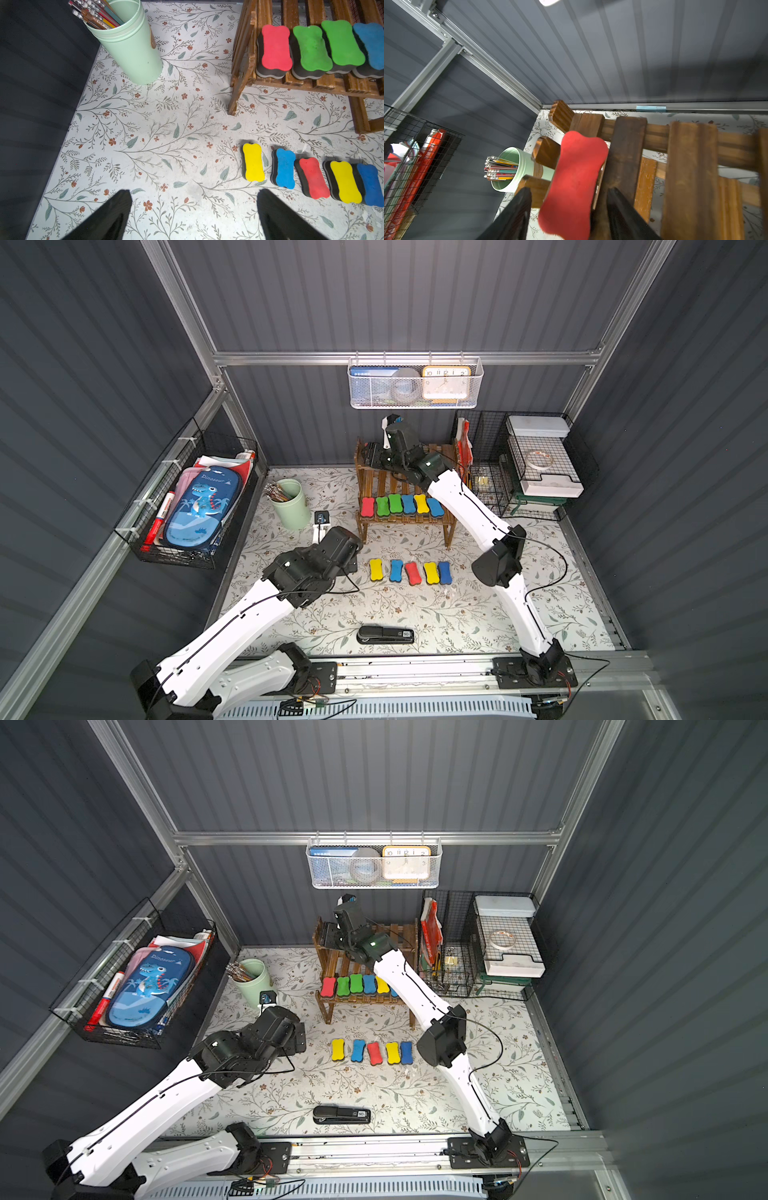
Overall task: Remove the whiteboard erasers from the shelf
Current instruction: Pick up the whiteboard eraser from the shelf.
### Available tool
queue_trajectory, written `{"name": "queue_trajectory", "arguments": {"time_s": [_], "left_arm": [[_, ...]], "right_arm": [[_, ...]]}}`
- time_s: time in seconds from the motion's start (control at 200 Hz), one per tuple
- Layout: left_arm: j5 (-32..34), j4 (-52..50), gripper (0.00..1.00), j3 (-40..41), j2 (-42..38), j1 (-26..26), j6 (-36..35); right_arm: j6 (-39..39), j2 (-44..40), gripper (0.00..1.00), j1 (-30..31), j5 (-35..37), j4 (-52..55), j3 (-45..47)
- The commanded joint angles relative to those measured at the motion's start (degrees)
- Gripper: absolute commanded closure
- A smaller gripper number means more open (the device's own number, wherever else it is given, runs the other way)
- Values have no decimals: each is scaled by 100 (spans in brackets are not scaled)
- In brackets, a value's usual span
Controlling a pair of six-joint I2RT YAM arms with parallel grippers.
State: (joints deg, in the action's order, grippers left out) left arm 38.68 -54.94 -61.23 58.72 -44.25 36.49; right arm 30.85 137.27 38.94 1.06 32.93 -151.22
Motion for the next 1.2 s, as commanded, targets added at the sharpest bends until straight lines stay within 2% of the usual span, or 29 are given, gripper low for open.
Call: {"name": "queue_trajectory", "arguments": {"time_s": [0.0, 0.23, 0.63, 1.191], "left_arm": [[87, -131, 1, 24, -16, 30, 33], [97, -134, 1, 65, -37, 31, 69], [72, -147, 1, 139, -25, 39, 102], [79, -135, 1, 188, 23, 40, 118]], "right_arm": [[70, 123, 38, 28, -87, 86, -181], [-166, 173, 40, 93, 69, 356, -180], [-412, 107, 66, 146, 193, 290, 5], [-51, -270, 100, 141, 316, -626, 796]]}}
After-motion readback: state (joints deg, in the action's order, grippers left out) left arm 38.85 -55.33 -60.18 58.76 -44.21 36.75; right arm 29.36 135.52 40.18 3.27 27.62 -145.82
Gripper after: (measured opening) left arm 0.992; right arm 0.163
